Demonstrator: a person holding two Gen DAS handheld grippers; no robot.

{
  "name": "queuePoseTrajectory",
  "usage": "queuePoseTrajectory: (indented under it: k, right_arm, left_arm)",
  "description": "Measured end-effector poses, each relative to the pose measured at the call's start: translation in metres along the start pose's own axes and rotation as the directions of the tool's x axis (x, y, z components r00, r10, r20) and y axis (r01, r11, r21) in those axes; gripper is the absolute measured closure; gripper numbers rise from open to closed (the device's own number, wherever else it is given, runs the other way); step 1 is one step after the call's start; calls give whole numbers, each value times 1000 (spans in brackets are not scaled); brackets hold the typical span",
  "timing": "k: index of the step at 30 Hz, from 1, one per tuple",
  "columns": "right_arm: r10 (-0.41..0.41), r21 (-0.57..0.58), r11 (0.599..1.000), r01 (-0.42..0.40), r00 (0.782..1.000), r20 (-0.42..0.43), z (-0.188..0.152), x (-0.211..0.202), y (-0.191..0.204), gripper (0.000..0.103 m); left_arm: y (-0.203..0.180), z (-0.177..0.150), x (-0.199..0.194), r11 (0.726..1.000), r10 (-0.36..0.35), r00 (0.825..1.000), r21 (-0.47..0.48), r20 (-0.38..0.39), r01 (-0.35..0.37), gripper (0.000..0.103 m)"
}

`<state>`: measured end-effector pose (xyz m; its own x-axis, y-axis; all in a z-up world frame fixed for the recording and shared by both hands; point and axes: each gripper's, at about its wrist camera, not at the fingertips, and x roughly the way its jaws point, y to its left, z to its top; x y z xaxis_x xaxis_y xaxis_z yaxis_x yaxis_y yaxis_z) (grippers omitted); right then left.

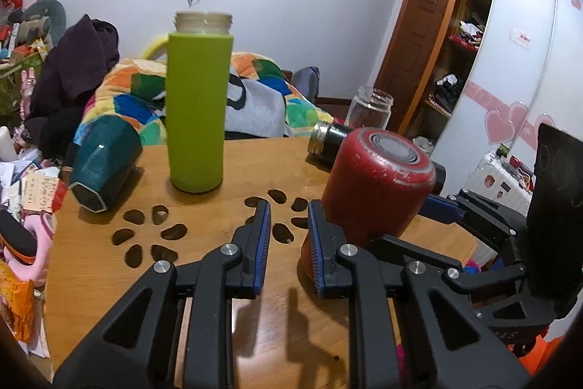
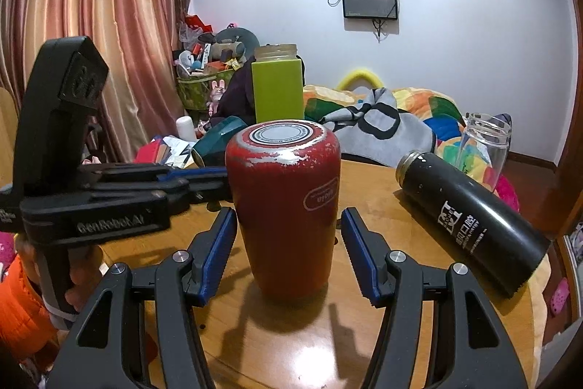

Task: Flip cup upside down
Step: 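Lower the inverted thermos onto the table and open the left tool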

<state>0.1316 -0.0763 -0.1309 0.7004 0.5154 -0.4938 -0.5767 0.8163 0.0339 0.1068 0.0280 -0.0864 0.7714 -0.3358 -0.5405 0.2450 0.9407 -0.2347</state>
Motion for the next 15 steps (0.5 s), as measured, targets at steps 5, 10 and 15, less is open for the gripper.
queuePoseTrajectory:
  k: [5, 10, 15]
  right_arm:
    - [-3, -1, 1000, 3, 999, 34, 4, -22, -3, 47]
    - [-38, 31, 999, 36, 995, 94, 14, -53, -9, 45]
    - [-106, 74, 993, 95, 981, 162, 24, -83, -13, 23]
  left_arm:
    - [-13, 3, -30, 999, 43, 996, 29, 76, -45, 84]
    - [-33, 6, -58, 997, 56, 987, 51, 151, -64, 72]
    - [-51, 2, -80, 990, 117, 963, 52, 243, -134, 17]
